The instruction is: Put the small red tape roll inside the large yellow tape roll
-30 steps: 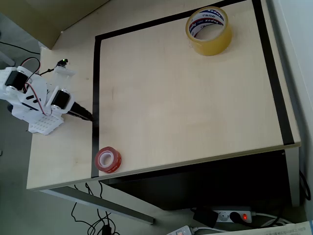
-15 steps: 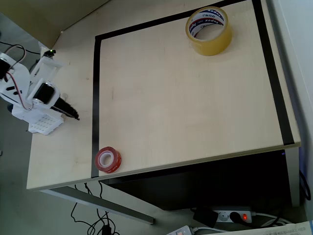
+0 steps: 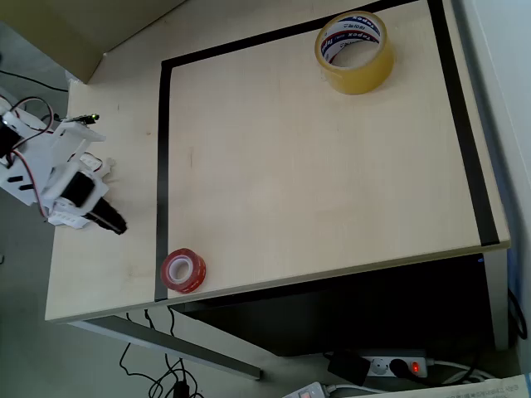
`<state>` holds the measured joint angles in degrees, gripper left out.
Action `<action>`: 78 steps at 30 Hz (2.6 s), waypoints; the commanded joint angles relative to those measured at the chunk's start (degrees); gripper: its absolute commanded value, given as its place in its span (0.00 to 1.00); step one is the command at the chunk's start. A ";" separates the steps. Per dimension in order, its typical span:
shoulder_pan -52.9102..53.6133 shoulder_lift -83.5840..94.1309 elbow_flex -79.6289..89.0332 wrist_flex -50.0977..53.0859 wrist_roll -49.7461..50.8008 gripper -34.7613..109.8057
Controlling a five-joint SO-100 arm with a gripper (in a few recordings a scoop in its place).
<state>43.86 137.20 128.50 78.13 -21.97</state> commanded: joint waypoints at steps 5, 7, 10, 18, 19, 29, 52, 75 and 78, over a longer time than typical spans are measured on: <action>3.52 -2.99 -2.11 1.49 -3.60 0.44; 4.66 -4.31 -2.02 1.85 -4.04 0.45; 6.33 -8.09 -1.67 1.05 -4.13 0.46; 9.32 -21.45 -1.32 -5.54 -4.22 0.44; 9.67 -22.32 -1.32 -6.24 -4.22 0.44; 9.76 -27.69 -1.67 -11.69 -4.83 0.43; 7.03 -40.78 -4.48 -23.38 -6.42 0.25; -10.63 8.09 1.67 -21.71 -0.09 0.24; -15.82 12.30 -0.88 -21.62 2.55 0.24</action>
<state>31.64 139.39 131.04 55.81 -22.06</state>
